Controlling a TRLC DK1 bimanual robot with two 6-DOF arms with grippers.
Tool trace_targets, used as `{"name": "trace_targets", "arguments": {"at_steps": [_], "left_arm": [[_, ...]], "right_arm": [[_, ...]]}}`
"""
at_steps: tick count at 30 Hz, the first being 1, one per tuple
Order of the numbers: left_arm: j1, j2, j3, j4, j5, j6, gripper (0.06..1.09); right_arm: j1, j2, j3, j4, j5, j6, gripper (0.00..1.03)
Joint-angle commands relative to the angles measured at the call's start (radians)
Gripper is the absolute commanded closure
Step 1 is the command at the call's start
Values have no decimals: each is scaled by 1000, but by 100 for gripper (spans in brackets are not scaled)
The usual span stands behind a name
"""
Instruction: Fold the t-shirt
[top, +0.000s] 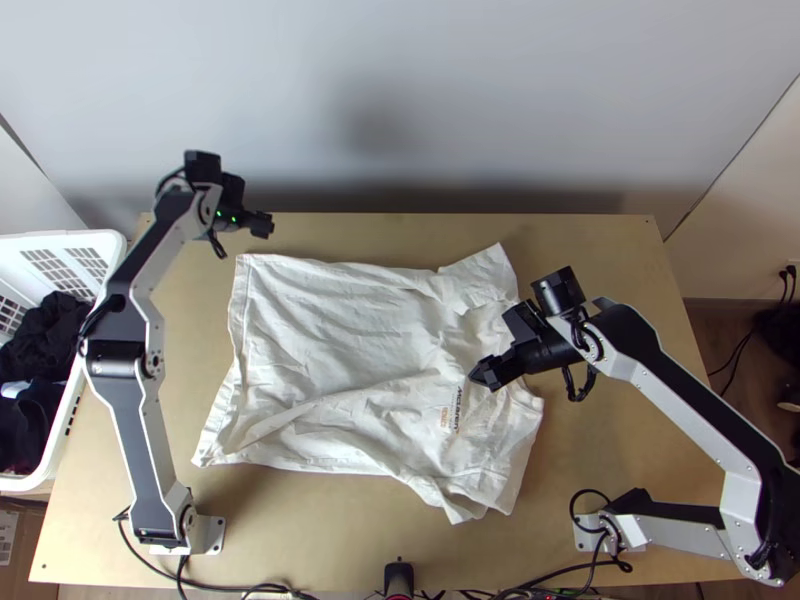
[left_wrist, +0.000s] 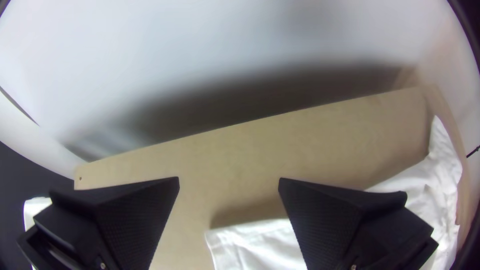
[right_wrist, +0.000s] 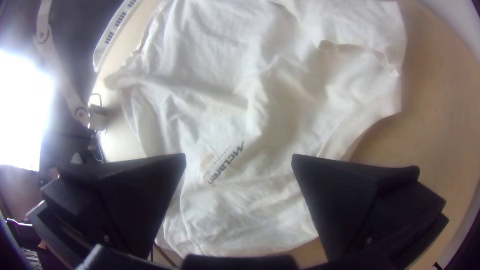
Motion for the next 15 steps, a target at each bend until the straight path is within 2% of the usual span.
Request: {"name": "trace_targets", "arguments": {"at_steps": [1, 6, 9, 15], "left_arm": [[-29, -143, 10, -338, 12, -45, 11], [11, -411, -319, -367, 8, -45, 11], [20, -545, -467, -462, 8, -36, 12], [-92, -865, -825, -519, 11, 35, 12]], "right_arm": [[-16, -32, -19, 4, 2, 0, 5], [-20, -41, -30, 14, 0, 11, 5], [-20, -45, -24, 15, 0, 14, 5], [33, -93, -67, 0, 2, 0, 5]]}}
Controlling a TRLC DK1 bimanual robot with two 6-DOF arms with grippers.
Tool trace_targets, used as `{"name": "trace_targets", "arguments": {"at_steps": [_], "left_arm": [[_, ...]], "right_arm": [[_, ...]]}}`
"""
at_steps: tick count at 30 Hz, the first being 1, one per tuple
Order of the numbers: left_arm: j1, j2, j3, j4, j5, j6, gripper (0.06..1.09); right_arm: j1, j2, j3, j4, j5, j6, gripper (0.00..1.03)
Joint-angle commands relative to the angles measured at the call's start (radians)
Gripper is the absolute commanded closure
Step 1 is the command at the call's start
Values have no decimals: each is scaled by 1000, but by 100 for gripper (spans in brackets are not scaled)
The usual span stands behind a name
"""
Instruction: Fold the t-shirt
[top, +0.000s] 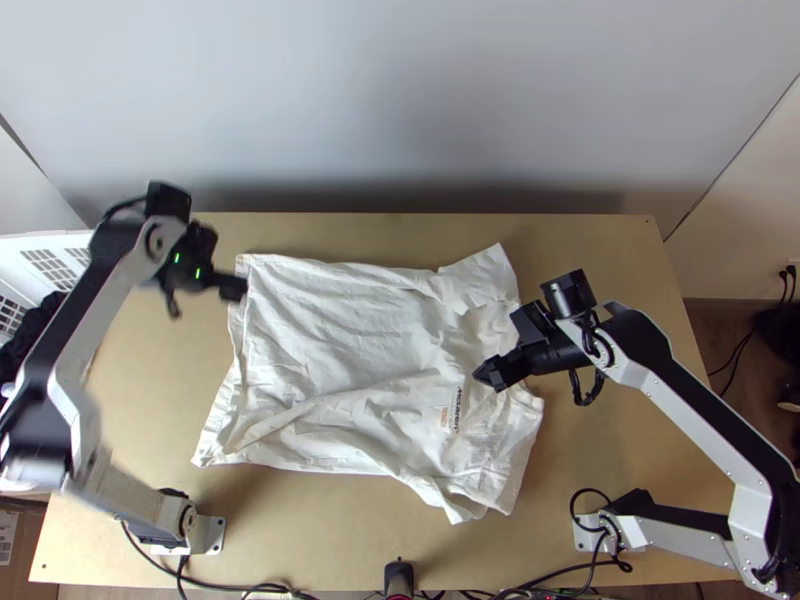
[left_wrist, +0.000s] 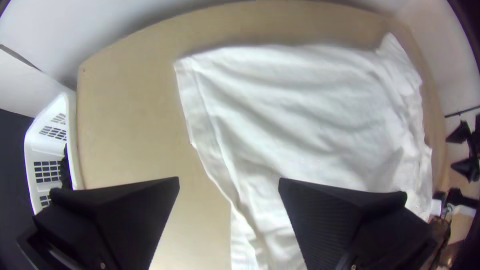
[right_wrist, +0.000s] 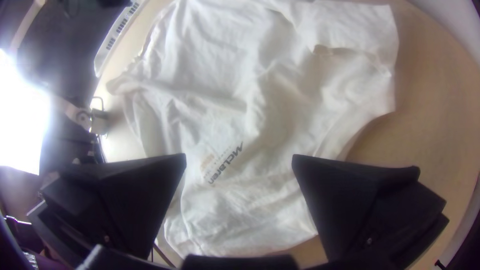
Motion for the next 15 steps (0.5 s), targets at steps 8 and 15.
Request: {"name": "trace_targets", "arguments": {"at_steps": [8, 15], "left_arm": [[-88, -450, -426, -141, 5, 47, 12], [-110, -484, -427, -156, 8, 53, 12]], "right_arm": [[148, -248, -189, -193, 9, -40, 5], [277, -449, -266, -305, 58, -48, 5]]}}
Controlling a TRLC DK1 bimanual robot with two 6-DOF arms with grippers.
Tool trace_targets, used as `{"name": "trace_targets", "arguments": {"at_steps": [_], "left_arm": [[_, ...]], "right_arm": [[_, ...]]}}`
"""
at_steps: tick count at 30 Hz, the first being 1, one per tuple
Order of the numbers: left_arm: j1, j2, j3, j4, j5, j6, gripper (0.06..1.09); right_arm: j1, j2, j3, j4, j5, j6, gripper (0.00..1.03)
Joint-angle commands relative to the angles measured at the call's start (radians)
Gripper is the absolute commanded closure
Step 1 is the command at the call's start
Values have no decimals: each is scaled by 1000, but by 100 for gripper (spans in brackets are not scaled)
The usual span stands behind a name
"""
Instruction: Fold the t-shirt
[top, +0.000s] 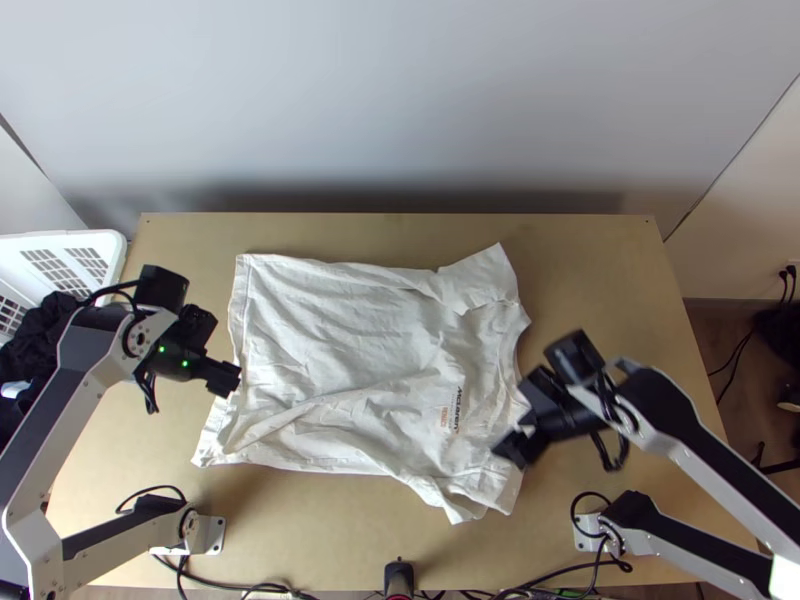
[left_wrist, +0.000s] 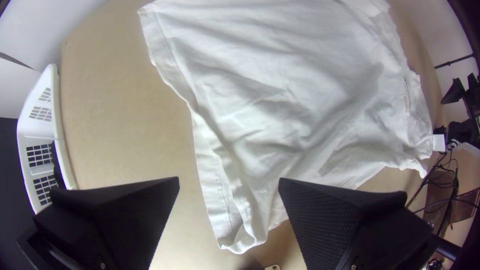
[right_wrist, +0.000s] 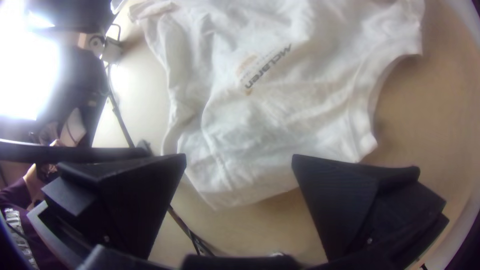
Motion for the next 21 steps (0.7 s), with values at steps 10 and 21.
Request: {"name": "trace_targets", "arguments": {"at_steps": [10, 21], "left_arm": [[-33, -129, -133, 80, 44, 15, 12], [-53, -349, -375, 209, 50, 29, 12]], "right_arm": [[270, -180, -74, -48, 134, -51, 5], [412, -188, -117, 93, 263, -105, 5]]}}
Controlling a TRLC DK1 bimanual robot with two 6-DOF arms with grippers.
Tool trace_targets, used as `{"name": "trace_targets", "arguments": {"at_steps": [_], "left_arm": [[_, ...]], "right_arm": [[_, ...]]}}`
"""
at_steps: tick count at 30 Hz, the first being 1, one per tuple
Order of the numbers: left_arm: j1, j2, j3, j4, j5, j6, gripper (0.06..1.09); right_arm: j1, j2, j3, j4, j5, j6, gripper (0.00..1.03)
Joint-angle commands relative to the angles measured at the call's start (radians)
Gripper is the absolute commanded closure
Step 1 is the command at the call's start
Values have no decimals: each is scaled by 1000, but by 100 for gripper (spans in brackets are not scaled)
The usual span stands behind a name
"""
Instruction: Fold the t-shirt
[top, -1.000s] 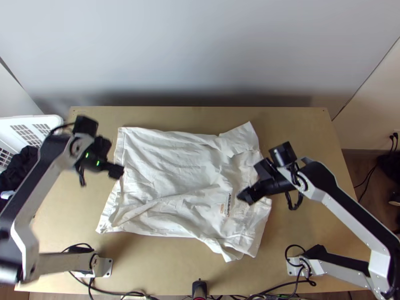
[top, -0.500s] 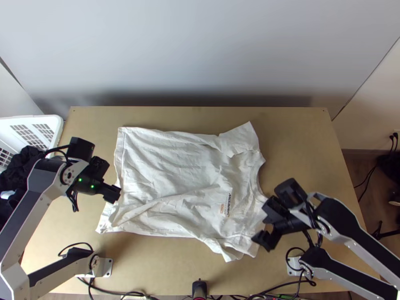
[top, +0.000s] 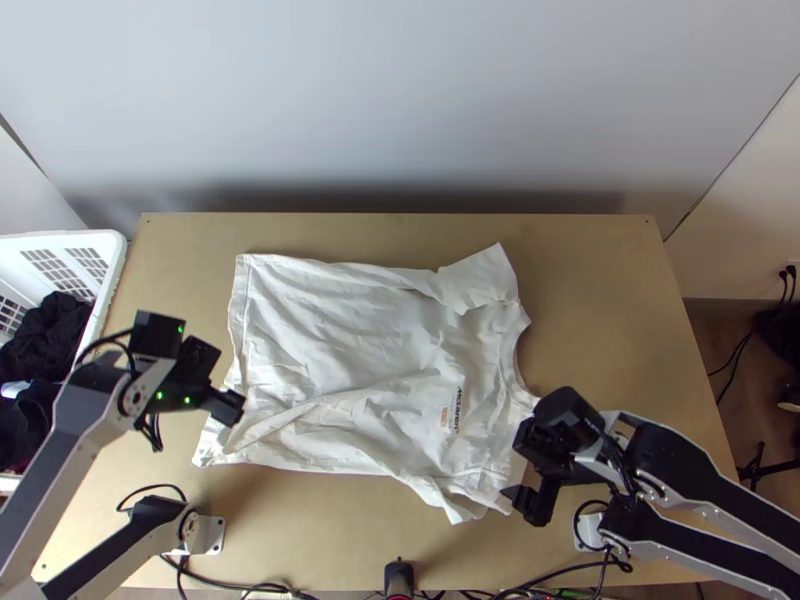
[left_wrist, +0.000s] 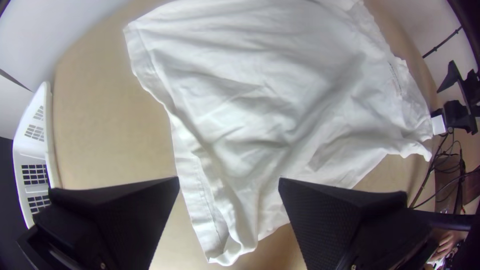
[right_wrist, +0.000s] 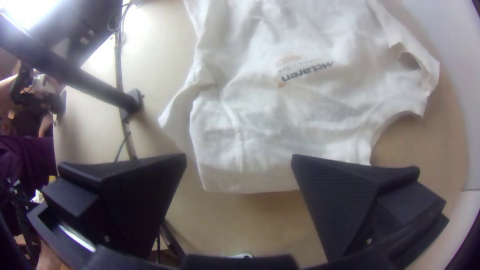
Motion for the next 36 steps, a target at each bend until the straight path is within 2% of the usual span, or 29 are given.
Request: {"name": "trace_targets", "arguments": {"at_steps": [1, 7, 10, 15, 20, 25, 32, 36], "left_arm": [[-10, -133, -144, 45, 1, 3, 12], [-7, -201, -178, 22, -6, -1, 12], [1, -204, -180, 20, -6, -1, 12], [-1, -195, -189, 38, -9, 9, 12], [1, -179, -190, 52, -17, 20, 12], [1, -179, -184, 52, -23, 23, 12], [2, -156, -169, 75, -23, 28, 12], [1, -129, -141, 87, -23, 28, 12]], "right_arm": [[95, -4, -28, 63, 54, -18, 5], [159, 24, -7, 50, 16, 41, 5], [187, 57, 18, 44, -1, 45, 7], [211, 48, -64, 41, 1, -61, 7], [188, 88, -96, 98, 13, -113, 7], [168, 154, -102, 110, 28, -109, 7], [62, 261, -97, 196, 108, -123, 7], [18, 349, -74, 237, 159, -135, 20]]}}
